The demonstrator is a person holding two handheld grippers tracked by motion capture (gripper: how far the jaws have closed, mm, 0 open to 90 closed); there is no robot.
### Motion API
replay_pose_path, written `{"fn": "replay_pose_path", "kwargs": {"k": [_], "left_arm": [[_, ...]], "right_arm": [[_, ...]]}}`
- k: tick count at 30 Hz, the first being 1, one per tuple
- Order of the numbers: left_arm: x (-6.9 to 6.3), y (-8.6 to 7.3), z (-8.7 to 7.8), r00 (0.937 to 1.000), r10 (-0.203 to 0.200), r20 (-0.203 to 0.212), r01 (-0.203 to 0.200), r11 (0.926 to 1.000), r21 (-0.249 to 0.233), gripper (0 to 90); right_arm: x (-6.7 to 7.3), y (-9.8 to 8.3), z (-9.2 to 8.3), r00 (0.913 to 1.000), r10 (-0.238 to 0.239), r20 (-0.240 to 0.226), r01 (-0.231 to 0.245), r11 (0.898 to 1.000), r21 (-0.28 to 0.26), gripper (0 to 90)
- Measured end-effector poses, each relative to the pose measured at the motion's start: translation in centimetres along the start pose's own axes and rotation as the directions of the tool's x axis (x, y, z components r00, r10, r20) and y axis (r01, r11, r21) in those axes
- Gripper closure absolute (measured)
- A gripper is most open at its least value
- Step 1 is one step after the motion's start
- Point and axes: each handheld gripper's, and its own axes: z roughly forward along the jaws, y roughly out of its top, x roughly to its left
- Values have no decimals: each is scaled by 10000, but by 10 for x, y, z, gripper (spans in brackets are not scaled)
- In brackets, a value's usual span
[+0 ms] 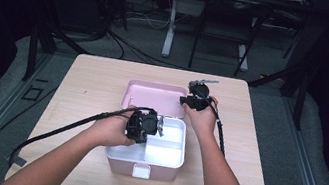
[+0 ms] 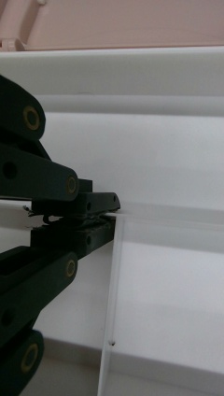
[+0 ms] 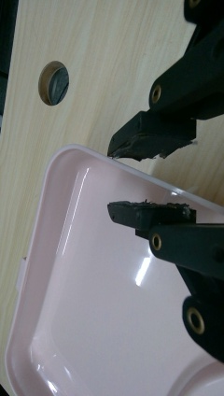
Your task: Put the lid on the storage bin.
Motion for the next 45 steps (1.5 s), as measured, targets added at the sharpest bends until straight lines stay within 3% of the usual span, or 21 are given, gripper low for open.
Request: {"fn": "replay_pose_path", "kwargs": {"k": [17, 18, 19, 25, 30, 45], "left_arm": [[0, 0, 0, 10000, 15, -11, -15, 10000, 0, 856], [0, 0, 0, 10000, 9, 0, -9, 10000, 0, 856], [0, 0, 0, 10000, 13, 0, -13, 10000, 4, 856], [0, 0, 0, 10000, 22, 29, -22, 10000, 12, 856], [1, 0, 0, 10000, 20, 48, -20, 10000, -3, 857], [1, 0, 0, 10000, 14, 59, -14, 10000, -18, 856]], "right_arm": [[1, 2, 1, 9975, 704, 62, -704, 9975, 114, 746], [0, 2, -1, 9973, 702, -224, -697, 9973, 221, 749], [1, 2, 0, 9975, 709, 45, -709, 9975, 44, 753], [3, 4, -4, 9952, 966, 146, -967, 9953, 27, 775], [10, 8, -9, 9961, 641, 613, -644, 9979, 26, 791], [15, 13, -28, 9969, 448, 642, -384, 9944, -981, 824]]}}
